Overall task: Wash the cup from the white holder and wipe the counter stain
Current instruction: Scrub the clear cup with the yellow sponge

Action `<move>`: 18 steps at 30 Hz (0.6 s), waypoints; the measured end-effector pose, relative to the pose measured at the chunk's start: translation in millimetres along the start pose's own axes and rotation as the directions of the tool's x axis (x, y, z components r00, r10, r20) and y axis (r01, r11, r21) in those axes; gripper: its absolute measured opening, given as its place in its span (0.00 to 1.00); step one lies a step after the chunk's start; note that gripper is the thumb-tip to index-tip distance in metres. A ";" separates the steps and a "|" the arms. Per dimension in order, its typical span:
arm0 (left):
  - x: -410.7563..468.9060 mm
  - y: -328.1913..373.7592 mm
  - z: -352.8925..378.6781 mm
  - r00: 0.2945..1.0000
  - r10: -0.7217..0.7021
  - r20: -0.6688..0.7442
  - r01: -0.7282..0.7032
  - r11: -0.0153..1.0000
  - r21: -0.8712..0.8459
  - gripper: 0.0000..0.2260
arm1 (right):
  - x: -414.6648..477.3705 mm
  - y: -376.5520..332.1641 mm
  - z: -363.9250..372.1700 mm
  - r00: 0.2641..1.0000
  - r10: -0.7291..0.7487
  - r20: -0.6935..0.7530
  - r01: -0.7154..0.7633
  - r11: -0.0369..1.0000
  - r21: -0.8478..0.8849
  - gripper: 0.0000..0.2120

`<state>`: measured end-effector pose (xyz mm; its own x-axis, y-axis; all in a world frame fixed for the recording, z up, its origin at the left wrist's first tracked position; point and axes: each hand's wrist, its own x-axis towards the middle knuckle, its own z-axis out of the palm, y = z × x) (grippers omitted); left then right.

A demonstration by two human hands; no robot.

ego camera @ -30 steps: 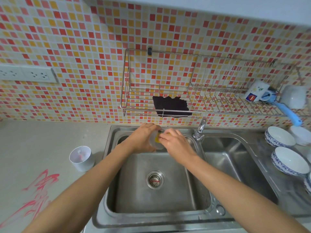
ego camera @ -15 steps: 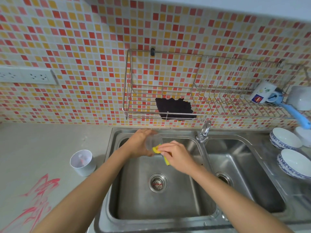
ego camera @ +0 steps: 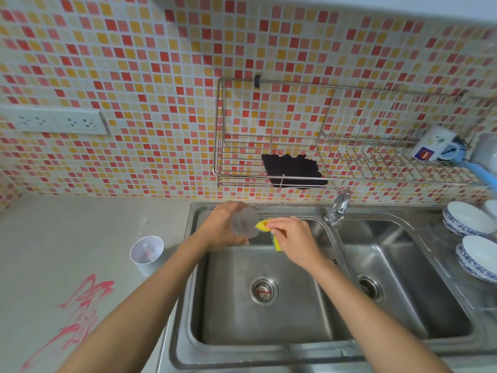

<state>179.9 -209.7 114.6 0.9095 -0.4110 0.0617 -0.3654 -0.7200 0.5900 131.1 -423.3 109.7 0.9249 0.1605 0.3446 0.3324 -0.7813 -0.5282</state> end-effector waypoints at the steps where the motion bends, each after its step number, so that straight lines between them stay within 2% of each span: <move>1: -0.6 -1.4 -2.5 1.000 -0.005 -0.002 0.005 1.000 0.000 0.40 | 1.4 -3.1 -0.5 1.000 0.020 -0.001 -0.020 1.000 0.018 0.12; 5: -4.4 -8.3 -12.0 1.000 -0.016 -0.024 0.016 1.000 -0.014 0.39 | 18.5 -30.3 -16.3 0.985 0.137 -0.110 -0.109 0.968 0.227 0.08; 8: -6.7 -12.4 -16.8 1.000 -0.012 -0.015 0.012 1.000 -0.022 0.39 | 47.5 -54.8 -35.1 0.954 0.170 -0.248 -0.085 0.944 0.319 0.05; 12: -6.8 -15.5 -21.7 1.000 -0.007 -0.007 0.006 0.999 -0.032 0.39 | 96.3 -78.4 -49.6 0.910 0.223 -0.349 -0.073 0.916 0.394 0.04; 14: -6.1 -18.8 -25.8 1.000 -0.011 -0.020 0.010 0.999 -0.035 0.39 | 122.7 -79.2 -45.5 0.907 0.233 -0.350 -0.096 0.925 0.368 0.04; 18: -5.5 -26.3 -32.0 0.999 -0.029 -0.045 0.027 0.998 -0.048 0.39 | 165.4 -66.8 -21.9 0.945 0.264 -0.192 -0.239 0.960 0.144 0.01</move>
<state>190.9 -170.6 124.6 0.9277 -0.3646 0.0803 -0.3308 -0.7033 0.6292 257.8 -357.8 218.9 0.9266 -0.1701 0.3355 0.1249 -0.7021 -0.7011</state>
